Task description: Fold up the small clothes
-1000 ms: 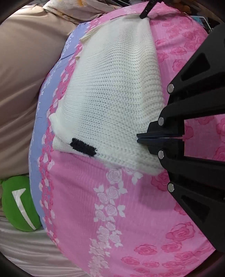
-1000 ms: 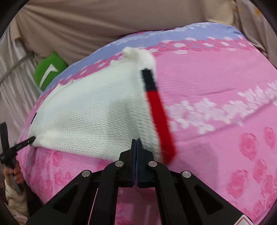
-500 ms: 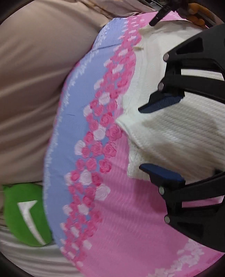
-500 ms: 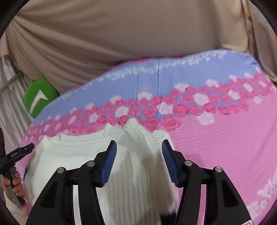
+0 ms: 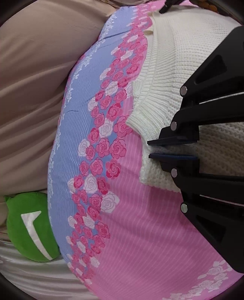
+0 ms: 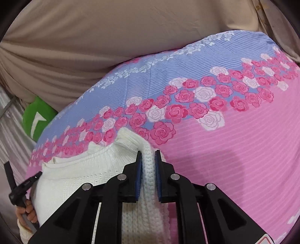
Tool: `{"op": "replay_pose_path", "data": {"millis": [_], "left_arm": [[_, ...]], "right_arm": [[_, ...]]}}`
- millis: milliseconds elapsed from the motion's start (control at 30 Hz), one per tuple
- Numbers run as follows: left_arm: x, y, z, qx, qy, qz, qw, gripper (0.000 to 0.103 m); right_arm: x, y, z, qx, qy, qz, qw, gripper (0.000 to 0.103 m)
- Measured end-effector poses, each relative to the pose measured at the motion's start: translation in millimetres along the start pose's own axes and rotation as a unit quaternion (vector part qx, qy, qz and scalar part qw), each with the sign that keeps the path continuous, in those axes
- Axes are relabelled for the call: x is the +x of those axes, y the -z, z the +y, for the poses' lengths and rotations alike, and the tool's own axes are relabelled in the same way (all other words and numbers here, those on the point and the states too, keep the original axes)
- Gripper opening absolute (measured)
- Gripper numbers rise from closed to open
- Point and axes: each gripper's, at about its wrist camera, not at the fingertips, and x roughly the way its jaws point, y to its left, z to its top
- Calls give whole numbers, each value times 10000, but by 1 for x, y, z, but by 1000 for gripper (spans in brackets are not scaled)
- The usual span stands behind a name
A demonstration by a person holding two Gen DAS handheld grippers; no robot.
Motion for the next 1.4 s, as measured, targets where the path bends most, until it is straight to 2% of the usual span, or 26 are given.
{"op": "replay_pose_path", "data": {"millis": [100,167,233,300,400,467,533,600,700,767,833,967,1000,1033,1100,1200,1300,1333,1400], "left_arm": [[-12,5,-5,95,-166,-197,9996,9],[-32,15,-14,155,-316,-392,9986,10],[-57,29,-29,305,-250,-610,9974,10],[-78,45,-49,494,41,-624,9968,11],[-86,71,-77,760,415,-302,9958,12],[-83,85,-88,952,402,-120,9946,14],[-79,93,-85,1010,211,-88,9946,14],[-82,96,-72,905,228,-54,9956,14],[-88,98,-56,836,1,-52,9965,14],[-88,102,-50,778,-47,-8,9970,14],[-88,106,-47,727,-40,5,9973,14],[-88,109,-52,775,-183,-49,9968,14],[-88,109,-53,805,-217,-61,9965,14],[-88,109,-54,827,-238,-65,9963,14],[-88,109,-54,852,-258,-74,9960,14],[-88,109,-53,839,-234,-77,9962,14],[-88,110,-53,852,-239,-95,9960,14],[-89,110,-53,868,-240,-108,9959,14],[-91,109,-50,829,-146,-113,9964,14]], "right_arm": [[-46,14,35,-515,235,-792,9953,22],[-62,27,61,-770,-94,-851,9933,22],[-65,52,94,-1123,-445,-639,9906,22],[-56,85,129,-1579,-767,-161,9843,22],[-41,127,163,-1939,-1272,434,9718,22],[-37,146,171,-2159,-1249,587,9666,22],[-38,154,160,-2245,-967,543,9681,10],[-51,151,131,-1980,-860,502,9751,9],[-73,143,76,-1532,-144,275,9877,9],[-83,139,41,-1104,-93,248,9935,1],[-93,136,13,-649,-171,250,9974,0],[-98,131,14,-584,-132,199,9980,0],[-100,128,21,-662,-123,143,9976,3],[-103,123,29,-769,-117,34,9970,10],[-103,107,45,-932,-181,-144,9954,13],[-93,86,47,-944,-91,-302,9950,13],[-53,74,25,-626,303,13,9976,12],[-42,75,18,-544,352,106,9978,5],[-44,75,14,-334,227,31,9992,4]]}}
